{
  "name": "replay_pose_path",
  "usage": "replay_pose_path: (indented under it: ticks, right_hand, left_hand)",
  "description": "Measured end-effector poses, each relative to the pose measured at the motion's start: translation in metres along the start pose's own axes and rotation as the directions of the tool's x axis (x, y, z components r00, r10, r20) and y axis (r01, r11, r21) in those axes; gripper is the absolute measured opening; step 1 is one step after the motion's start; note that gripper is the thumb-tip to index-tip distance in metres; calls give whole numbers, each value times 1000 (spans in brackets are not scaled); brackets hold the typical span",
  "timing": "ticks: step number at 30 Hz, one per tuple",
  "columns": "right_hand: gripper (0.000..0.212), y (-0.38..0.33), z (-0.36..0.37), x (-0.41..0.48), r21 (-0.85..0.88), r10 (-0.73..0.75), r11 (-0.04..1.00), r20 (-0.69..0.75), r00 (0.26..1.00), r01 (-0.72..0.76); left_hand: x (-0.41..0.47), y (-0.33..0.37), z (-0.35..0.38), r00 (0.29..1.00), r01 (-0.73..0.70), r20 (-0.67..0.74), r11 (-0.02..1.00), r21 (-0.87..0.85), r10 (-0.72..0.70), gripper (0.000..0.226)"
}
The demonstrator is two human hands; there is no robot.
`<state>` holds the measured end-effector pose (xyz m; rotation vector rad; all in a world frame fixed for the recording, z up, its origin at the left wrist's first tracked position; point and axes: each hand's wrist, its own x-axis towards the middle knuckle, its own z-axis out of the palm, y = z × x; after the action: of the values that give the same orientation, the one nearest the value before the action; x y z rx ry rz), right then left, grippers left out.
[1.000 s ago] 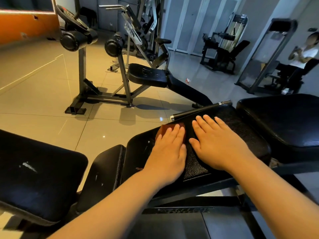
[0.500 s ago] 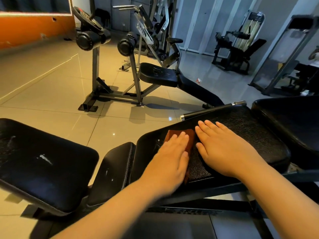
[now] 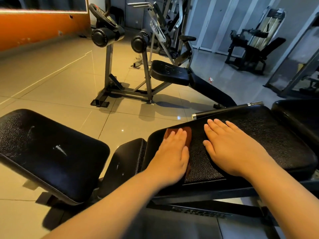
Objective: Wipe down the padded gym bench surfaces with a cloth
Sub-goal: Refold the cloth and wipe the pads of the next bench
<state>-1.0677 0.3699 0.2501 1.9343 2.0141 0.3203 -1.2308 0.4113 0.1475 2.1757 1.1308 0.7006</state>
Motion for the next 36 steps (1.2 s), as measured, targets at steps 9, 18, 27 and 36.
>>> replay_pose_path:
  ticks: [9, 18, 27, 36]
  right_hand:
    - [67, -12, 5, 0, -18, -27, 999, 11, 1000, 27]
    - [87, -27, 9, 5, 7, -37, 999, 8, 999, 36]
    - [90, -32, 11, 7, -6, -50, 999, -18, 999, 50]
    - [101, -39, 15, 8, -16, -44, 999, -8, 999, 44]
  left_hand:
    - [-24, -5, -1, 999, -21, -25, 1000, -4, 21, 55]
    - [-30, -7, -1, 998, 50, -32, 998, -33, -51, 55]
    - [22, -24, -10, 969, 246, -13, 969, -26, -246, 55]
    - [14, -38, -8, 964, 264, -14, 961, -82, -266, 55]
